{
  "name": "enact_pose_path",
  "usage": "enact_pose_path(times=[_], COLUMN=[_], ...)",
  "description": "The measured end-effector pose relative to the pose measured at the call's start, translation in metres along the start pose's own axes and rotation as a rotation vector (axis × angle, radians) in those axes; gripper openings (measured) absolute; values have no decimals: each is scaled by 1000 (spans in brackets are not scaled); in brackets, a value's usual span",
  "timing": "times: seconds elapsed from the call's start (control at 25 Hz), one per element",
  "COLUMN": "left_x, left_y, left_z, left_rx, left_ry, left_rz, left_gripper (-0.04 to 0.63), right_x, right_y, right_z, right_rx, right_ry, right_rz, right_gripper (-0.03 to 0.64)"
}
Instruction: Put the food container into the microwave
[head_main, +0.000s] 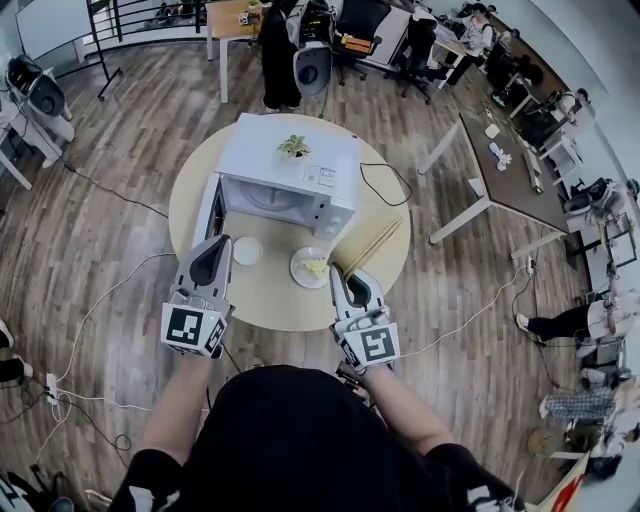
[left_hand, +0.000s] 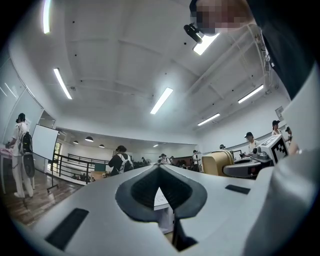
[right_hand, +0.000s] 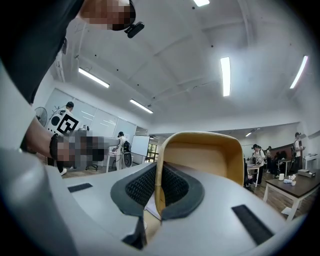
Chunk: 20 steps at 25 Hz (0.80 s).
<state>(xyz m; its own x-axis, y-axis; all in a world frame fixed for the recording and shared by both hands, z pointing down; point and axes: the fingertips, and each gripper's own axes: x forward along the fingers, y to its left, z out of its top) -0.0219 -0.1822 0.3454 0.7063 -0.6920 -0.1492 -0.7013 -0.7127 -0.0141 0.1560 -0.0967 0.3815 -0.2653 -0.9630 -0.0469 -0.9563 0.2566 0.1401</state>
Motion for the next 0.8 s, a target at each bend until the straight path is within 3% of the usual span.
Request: enact_pose_path(times=[0.32,0.8], left_x=[19,36], left_y=[31,38], left_z=[-8,-15], left_rx=[0,20], left_ry=[-3,8], left_rz=[-49,-31], left_gripper=[18,18], right_x=[38,66], right_y=[9,6], right_z=[6,0], right_rx=[-40,-62], right_ry=[-12,-37], right_rz=[-22,33], right_gripper=[28,28])
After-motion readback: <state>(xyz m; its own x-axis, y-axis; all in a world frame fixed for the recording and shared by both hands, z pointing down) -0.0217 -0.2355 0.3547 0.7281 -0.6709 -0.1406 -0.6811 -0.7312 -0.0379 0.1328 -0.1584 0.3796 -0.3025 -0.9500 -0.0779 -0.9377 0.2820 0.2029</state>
